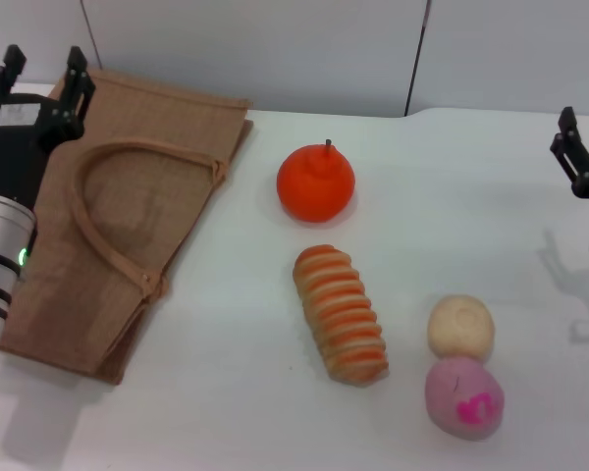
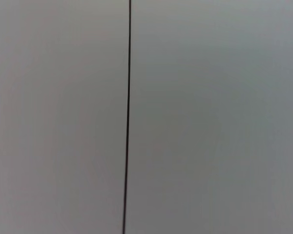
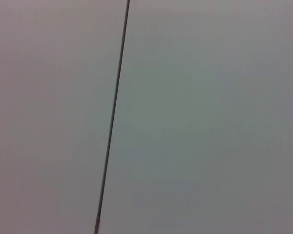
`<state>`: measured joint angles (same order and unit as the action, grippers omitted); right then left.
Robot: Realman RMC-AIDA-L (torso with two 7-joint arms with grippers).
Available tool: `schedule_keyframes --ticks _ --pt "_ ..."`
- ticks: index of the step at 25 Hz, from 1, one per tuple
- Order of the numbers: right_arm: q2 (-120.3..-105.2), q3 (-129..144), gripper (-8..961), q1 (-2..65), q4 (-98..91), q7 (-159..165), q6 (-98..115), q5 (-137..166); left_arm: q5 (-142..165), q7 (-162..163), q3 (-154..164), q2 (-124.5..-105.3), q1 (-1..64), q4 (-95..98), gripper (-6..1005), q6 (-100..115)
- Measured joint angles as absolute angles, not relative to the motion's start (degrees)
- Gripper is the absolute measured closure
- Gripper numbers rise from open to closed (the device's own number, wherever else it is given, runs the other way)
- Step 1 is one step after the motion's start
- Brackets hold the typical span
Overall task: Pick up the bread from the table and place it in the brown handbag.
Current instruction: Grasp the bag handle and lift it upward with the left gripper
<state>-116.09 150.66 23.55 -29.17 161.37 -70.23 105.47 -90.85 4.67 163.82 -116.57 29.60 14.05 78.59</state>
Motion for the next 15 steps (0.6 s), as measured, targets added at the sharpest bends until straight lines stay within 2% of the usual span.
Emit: schedule_keyframes --ticks 15 --pt "-116.02 150.8 60 23.8 -29.7 161.4 -70.5 105.6 -72.8 51.8 164.0 -115.91 32.8 -4.1 309 77.4"
